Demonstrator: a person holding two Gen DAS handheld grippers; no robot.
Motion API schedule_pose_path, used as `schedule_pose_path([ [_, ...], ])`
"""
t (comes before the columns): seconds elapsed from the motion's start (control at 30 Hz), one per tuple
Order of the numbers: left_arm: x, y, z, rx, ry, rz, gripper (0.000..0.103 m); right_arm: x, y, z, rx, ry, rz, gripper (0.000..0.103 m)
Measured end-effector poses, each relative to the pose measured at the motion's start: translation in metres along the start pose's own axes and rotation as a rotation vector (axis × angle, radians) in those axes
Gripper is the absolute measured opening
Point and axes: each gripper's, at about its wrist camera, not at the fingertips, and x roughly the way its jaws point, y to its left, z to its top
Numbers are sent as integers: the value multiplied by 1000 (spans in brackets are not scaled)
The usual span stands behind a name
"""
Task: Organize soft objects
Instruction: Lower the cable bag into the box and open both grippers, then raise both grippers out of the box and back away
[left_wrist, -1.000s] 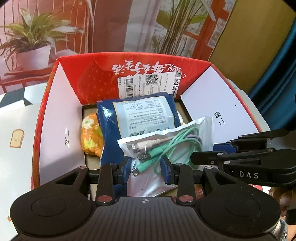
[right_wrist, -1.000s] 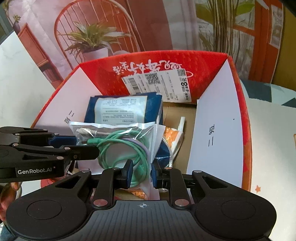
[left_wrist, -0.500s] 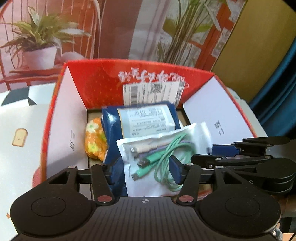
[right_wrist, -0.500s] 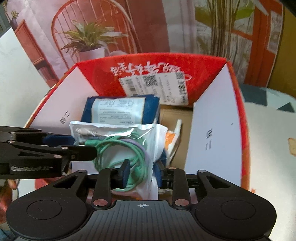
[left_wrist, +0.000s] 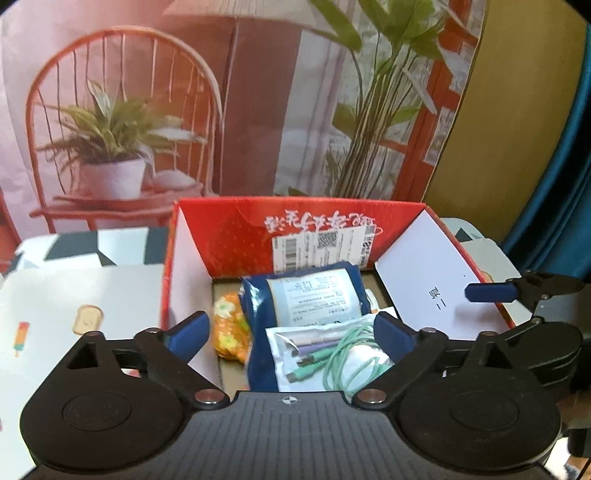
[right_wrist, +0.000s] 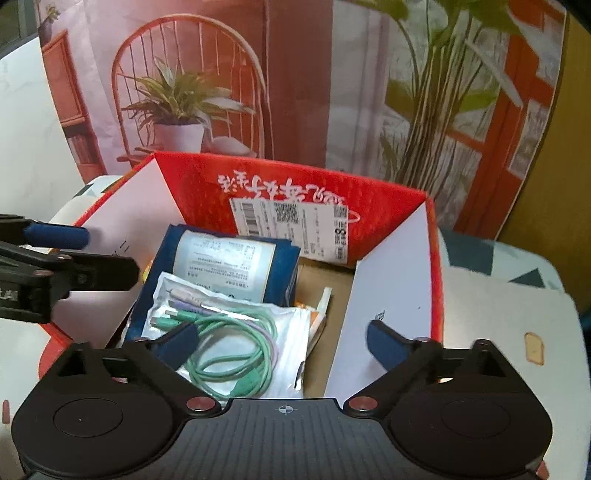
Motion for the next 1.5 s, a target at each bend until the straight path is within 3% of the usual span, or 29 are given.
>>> schedule_pose_path([
  [0.3,-33,-8,-10,98,-83,69,100,-18,-5,-6,38,-49,-16,103],
  [0.87,-84,-14,-43,77,-153,94,100,-61,-12,-35,119,-144,-16,103],
  [1.5,-106,-4,-108,-28,-135,89,100,-105,2,-90,124,-260,20,103],
])
